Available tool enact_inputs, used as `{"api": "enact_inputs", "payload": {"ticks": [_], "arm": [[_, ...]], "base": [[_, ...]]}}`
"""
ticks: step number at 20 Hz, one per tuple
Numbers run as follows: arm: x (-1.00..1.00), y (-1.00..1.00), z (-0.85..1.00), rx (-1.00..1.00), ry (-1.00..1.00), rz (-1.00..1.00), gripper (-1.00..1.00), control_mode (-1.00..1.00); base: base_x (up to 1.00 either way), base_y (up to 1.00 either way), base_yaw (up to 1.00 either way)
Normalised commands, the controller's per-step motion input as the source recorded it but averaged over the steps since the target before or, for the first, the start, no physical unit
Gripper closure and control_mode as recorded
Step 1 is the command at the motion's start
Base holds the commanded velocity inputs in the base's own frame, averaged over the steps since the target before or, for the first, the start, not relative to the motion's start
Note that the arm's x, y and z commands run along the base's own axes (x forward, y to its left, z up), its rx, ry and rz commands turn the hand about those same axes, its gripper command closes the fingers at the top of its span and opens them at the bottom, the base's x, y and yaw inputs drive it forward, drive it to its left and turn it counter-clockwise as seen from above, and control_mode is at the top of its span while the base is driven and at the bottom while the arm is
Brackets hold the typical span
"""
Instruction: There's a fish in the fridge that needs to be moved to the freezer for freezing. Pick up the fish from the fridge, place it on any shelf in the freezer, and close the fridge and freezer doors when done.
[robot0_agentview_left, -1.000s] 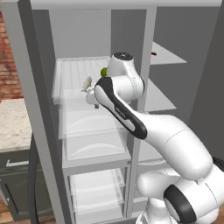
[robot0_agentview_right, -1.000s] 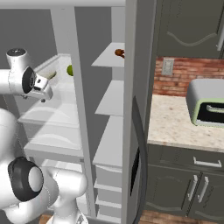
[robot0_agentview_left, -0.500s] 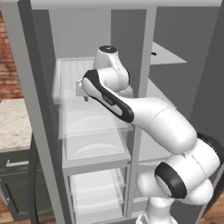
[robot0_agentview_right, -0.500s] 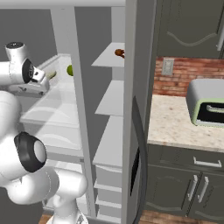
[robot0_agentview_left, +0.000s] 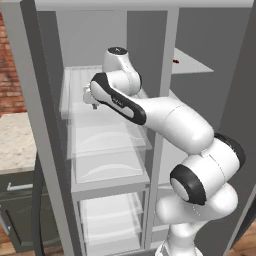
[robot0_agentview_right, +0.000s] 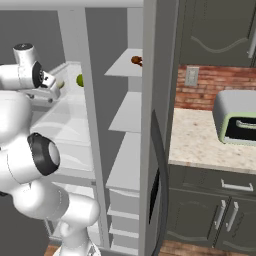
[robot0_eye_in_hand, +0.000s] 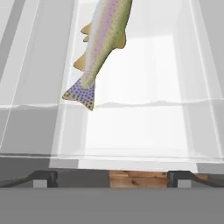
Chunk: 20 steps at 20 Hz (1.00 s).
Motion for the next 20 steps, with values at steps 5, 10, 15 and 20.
{"api": "enact_inputs", "payload": {"ticks": [5,10,15,20], "arm": [[0.40,0.14,0.00,0.00,0.00,0.00,-1.00,-1.00],[0.45,0.16,0.00,0.00,0.00,0.00,-1.00,-1.00],[0.42,0.06,0.00,0.00,0.00,0.00,-1.00,-1.00],[0.36,0.03,-0.07,0.00,0.00,-0.02,-1.00,-1.00]], "base": [[0.00,0.00,0.00],[0.00,0.00,0.00],[0.00,0.00,0.00],[0.00,0.00,0.00]]}}
